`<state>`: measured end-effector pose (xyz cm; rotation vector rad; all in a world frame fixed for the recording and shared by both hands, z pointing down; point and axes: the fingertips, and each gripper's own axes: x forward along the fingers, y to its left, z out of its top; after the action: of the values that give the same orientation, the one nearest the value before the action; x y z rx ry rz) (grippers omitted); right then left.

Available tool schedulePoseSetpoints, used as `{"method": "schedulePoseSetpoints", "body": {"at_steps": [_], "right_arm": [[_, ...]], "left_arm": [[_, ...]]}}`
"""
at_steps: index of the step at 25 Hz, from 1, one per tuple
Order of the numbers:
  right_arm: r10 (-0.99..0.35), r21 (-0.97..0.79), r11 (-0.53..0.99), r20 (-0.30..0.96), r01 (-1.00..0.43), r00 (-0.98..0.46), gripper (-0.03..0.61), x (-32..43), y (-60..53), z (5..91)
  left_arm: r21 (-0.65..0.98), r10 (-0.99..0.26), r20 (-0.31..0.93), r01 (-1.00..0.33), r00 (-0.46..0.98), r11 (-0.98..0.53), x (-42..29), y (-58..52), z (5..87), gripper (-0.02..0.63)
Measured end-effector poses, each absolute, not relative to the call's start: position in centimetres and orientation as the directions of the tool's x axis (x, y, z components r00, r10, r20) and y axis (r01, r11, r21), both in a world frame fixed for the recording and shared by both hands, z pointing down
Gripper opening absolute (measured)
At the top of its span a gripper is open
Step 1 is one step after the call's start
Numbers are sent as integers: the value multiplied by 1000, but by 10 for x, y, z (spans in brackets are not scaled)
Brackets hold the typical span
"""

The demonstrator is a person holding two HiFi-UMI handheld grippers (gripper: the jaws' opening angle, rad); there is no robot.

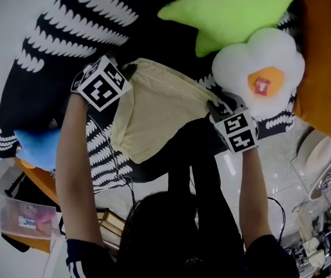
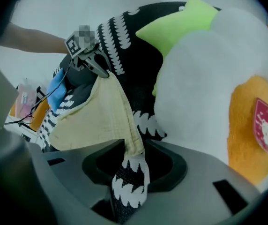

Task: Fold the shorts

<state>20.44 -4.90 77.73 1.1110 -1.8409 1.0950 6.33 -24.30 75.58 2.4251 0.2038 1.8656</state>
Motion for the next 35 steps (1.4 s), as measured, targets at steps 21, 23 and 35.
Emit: {"method": "schedulePoseSetpoints", "body": {"at_steps": [21,23,35], "right_arm": [[-523,-37,505,781,-862,-340,51,206,-87,666],[-529,-15,566,760,-824,-378,51,173,-80,646],[-361,17,812,800,-583,-479,51,4,43,664]], "left_arm": [[-62,-127,863,-149,489,-987,53,-270,675,40],[-66,-148,861,-183,487,-981,27,-268,669,40],[-64,-189,876,-282,443,-957,-113,-169,678,41]]}}
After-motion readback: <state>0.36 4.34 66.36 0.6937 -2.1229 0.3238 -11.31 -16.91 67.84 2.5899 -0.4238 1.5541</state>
